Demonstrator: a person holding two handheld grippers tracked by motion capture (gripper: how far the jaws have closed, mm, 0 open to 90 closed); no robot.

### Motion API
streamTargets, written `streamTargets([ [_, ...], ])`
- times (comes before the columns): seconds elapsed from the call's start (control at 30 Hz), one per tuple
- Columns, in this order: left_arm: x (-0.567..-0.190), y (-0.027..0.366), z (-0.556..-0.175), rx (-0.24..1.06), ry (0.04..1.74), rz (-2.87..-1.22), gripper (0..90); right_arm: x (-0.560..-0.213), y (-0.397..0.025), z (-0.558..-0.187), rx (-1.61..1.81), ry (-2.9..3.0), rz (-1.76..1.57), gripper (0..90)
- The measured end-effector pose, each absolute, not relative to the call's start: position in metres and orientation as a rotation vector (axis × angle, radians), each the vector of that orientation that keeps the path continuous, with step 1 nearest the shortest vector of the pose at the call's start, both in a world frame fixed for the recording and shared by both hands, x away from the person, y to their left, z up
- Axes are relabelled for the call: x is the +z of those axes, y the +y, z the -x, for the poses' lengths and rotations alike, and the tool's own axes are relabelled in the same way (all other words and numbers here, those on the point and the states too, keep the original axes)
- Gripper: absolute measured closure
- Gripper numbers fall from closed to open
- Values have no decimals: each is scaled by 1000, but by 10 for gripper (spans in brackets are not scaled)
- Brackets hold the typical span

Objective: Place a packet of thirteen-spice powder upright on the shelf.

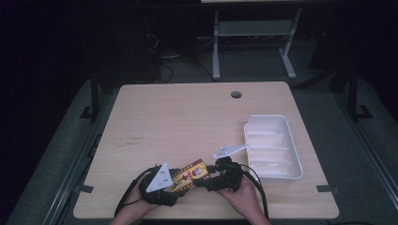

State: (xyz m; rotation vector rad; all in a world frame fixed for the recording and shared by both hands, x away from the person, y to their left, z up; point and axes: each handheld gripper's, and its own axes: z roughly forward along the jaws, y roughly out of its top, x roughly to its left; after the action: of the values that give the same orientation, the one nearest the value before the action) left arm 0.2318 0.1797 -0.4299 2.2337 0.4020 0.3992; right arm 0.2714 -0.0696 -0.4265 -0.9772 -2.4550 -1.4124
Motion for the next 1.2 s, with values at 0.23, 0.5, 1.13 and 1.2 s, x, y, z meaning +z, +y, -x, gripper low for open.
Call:
streamTargets([
  [0.23, -432, 177, -233, 371, 397, -2255, 324, -432, -71, -273, -1450, -2330, 999, 453],
  [0.5, -433, 172, -233, 382, 380, -2274, 321, -430, -68, -269, -1476, -2324, 976, 544],
  [1.13, -430, 182, -242, 205, 354, -2215, 369, -404, -55, -252, -1429, -2654, 692, 675],
  [1.2, -430, 182, -242, 184, 347, -2213, 388, -403, -54, -251, -1427, -2670, 667, 675],
])
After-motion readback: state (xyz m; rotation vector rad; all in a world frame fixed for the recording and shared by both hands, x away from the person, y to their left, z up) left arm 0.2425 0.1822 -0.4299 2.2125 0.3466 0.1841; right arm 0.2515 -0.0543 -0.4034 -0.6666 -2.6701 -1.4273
